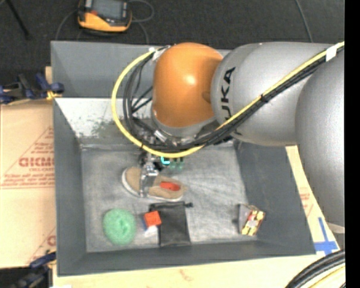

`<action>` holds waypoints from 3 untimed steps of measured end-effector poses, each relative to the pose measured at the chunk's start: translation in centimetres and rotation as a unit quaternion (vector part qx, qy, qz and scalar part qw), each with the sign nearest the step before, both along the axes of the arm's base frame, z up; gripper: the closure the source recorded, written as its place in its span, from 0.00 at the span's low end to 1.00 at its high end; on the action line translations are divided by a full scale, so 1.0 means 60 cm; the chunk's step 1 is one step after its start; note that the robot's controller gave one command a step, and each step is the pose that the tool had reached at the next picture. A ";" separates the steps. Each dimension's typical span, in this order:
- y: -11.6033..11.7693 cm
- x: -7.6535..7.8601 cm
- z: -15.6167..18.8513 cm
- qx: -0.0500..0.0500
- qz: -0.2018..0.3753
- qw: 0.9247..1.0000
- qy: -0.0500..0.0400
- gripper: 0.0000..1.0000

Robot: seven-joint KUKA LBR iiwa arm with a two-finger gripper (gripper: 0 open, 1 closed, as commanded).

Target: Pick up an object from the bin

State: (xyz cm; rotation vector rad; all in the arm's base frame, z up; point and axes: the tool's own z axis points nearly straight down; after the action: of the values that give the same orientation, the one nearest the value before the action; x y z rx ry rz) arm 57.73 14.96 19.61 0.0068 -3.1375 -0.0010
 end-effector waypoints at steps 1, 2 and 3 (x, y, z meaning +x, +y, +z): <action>-0.001 0.002 0.006 0.000 -0.002 1.000 -0.003 0.00; -0.003 0.008 -0.032 0.001 -0.041 0.999 -0.007 0.00; -0.025 0.011 -0.127 0.001 -0.094 0.996 -0.006 0.00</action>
Offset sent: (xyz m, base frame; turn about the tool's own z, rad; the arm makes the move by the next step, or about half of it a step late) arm 0.0072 -0.0055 -0.1008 0.3124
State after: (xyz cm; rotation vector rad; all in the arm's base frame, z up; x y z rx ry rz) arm 58.42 13.49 12.00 -0.2894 -3.1360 -0.0053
